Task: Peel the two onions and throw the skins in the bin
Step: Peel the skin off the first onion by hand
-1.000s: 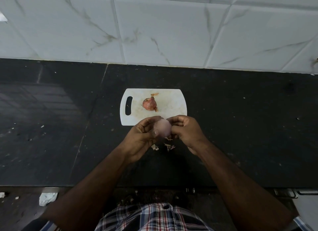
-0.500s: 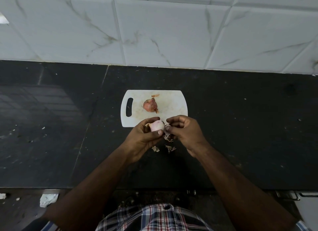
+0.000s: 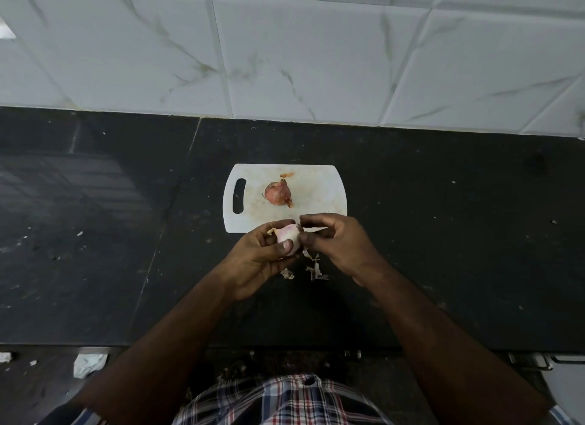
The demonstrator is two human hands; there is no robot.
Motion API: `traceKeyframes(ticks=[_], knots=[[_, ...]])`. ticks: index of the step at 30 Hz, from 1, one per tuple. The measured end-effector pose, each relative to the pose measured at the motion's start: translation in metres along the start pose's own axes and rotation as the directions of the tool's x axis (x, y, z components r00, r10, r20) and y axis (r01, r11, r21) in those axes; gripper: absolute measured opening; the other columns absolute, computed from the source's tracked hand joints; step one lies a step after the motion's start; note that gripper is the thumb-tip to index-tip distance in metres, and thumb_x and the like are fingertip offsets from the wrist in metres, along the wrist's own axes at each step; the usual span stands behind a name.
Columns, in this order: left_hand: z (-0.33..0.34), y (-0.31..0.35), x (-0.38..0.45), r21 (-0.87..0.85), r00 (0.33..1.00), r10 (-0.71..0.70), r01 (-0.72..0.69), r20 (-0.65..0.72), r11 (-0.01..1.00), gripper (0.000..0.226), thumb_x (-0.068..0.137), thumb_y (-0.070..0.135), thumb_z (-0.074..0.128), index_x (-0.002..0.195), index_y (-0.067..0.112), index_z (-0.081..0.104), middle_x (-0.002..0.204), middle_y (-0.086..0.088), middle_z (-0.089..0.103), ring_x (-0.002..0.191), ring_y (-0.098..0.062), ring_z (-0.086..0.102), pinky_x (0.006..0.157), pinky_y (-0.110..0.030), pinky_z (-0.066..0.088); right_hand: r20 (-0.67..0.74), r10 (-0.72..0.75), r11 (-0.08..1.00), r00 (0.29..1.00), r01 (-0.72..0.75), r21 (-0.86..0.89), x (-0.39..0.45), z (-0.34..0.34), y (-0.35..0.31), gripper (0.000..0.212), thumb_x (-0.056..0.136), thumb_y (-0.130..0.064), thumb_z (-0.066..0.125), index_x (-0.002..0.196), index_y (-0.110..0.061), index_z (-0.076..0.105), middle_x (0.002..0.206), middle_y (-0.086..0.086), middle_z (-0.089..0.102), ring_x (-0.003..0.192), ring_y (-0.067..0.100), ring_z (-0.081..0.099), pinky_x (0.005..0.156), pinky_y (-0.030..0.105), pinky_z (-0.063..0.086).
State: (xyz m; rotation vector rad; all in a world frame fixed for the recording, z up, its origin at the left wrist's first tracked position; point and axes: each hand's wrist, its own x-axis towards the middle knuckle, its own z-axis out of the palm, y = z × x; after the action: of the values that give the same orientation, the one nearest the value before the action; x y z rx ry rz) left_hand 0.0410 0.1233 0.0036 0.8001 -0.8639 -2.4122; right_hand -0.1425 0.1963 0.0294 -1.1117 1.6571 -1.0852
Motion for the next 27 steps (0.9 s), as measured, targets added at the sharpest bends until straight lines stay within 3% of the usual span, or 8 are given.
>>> traceKeyframes(ticks=[2, 6, 8, 13, 17, 20, 23, 27], knots=[[-0.001, 0.001, 0.000, 0.009, 0.999, 0.007, -0.008, 0.051, 1.000, 0.059, 0.079, 0.002, 0.075, 0.135, 0.005, 0.057, 0.118, -0.017, 0.067, 0.107, -0.027, 0.068, 0.092, -0.035, 0.056, 0.038, -0.034, 0.999, 0.999, 0.034, -0.020, 0.001, 0.001, -0.004, 0.041, 0.083, -0.015, 0.079, 0.122, -0.017, 0.070, 0.112, -0.004, 0.074, 0.093, 0.009, 0.073, 0.081, 0.028, 0.060], [-0.002, 0.003, 0.000, 0.020, 0.997, 0.009, -0.011, 0.071, 1.000, 0.070, 0.072, 0.005, 0.085, 0.136, 0.002, 0.056, 0.130, -0.022, 0.061, 0.119, -0.036, 0.061, 0.091, -0.035, 0.056, 0.038, -0.063, 0.998, 0.997, 0.064, -0.010, 0.001, -0.003, -0.002, 0.034, 0.085, -0.010, 0.076, 0.119, -0.014, 0.072, 0.104, -0.003, 0.076, 0.090, 0.006, 0.073, 0.078, 0.025, 0.059], [-0.002, 0.004, 0.000, 0.027, 0.998, 0.009, -0.011, 0.057, 1.000, 0.072, 0.070, 0.005, 0.086, 0.135, 0.002, 0.056, 0.132, -0.024, 0.060, 0.121, -0.038, 0.059, 0.091, -0.035, 0.057, 0.032, -0.091, 0.992, 0.995, 0.093, -0.082, 0.000, -0.003, -0.002, 0.031, 0.089, -0.013, 0.074, 0.120, -0.016, 0.072, 0.099, -0.009, 0.075, 0.084, 0.000, 0.071, 0.076, 0.022, 0.056], [-0.001, 0.003, 0.000, 0.075, 0.998, 0.036, -0.039, 0.047, 0.996, 0.058, 0.076, -0.004, 0.074, 0.132, 0.002, 0.059, 0.131, -0.023, 0.061, 0.114, -0.032, 0.064, 0.090, -0.034, 0.057, -0.010, -0.168, 0.951, 0.986, 0.159, -0.266, -0.007, 0.002, -0.009, 0.034, 0.089, -0.018, 0.068, 0.123, -0.020, 0.070, 0.100, -0.015, 0.072, 0.090, -0.001, 0.069, 0.083, 0.025, 0.060], [0.001, 0.000, 0.000, 0.122, 0.998, 0.062, -0.065, 0.033, 0.990, 0.054, 0.077, -0.009, 0.069, 0.129, 0.001, 0.060, 0.130, -0.023, 0.063, 0.115, -0.031, 0.065, 0.088, -0.033, 0.058, 0.045, -0.234, 0.888, 0.971, 0.233, -0.396, -0.008, 0.004, -0.013, 0.035, 0.089, -0.029, 0.066, 0.124, -0.023, 0.069, 0.110, -0.010, 0.073, 0.091, -0.004, 0.065, 0.082, 0.012, 0.053], [0.007, 0.000, 0.000, 0.164, 0.997, 0.071, -0.072, 0.014, 0.984, 0.054, 0.073, -0.010, 0.070, 0.125, 0.004, 0.063, 0.124, -0.020, 0.068, 0.110, -0.029, 0.068, 0.083, -0.030, 0.059, 0.057, -0.233, 0.832, 0.971, 0.229, -0.505, -0.005, 0.007, -0.011, 0.038, 0.090, -0.025, 0.063, 0.128, -0.020, 0.064, 0.118, -0.003, 0.070, 0.103, 0.007, 0.064, 0.089, 0.023, 0.053], [0.008, 0.002, -0.001, 0.186, 0.998, 0.067, -0.069, 0.017, 0.980, 0.056, 0.072, -0.009, 0.071, 0.126, 0.006, 0.063, 0.123, -0.019, 0.069, 0.110, -0.029, 0.068, 0.083, -0.030, 0.058, 0.000, -0.227, 0.856, 0.974, 0.199, -0.477, -0.003, 0.005, -0.007, 0.035, 0.089, -0.020, 0.064, 0.123, -0.018, 0.068, 0.114, -0.002, 0.072, 0.098, 0.007, 0.067, 0.086, 0.025, 0.056], [0.007, 0.001, -0.001, 0.129, 0.998, 0.050, -0.054, 0.038, 0.990, 0.060, 0.077, -0.014, 0.067, 0.133, 0.006, 0.058, 0.130, -0.020, 0.065, 0.113, -0.030, 0.066, 0.087, -0.031, 0.058, -0.151, -0.079, 0.967, 0.985, 0.039, -0.250, -0.001, 0.001, -0.002, 0.018, 0.088, -0.014, 0.067, 0.102, -0.021, 0.075, 0.087, -0.008, 0.075, 0.073, 0.005, 0.072, 0.072, 0.034, 0.063]])
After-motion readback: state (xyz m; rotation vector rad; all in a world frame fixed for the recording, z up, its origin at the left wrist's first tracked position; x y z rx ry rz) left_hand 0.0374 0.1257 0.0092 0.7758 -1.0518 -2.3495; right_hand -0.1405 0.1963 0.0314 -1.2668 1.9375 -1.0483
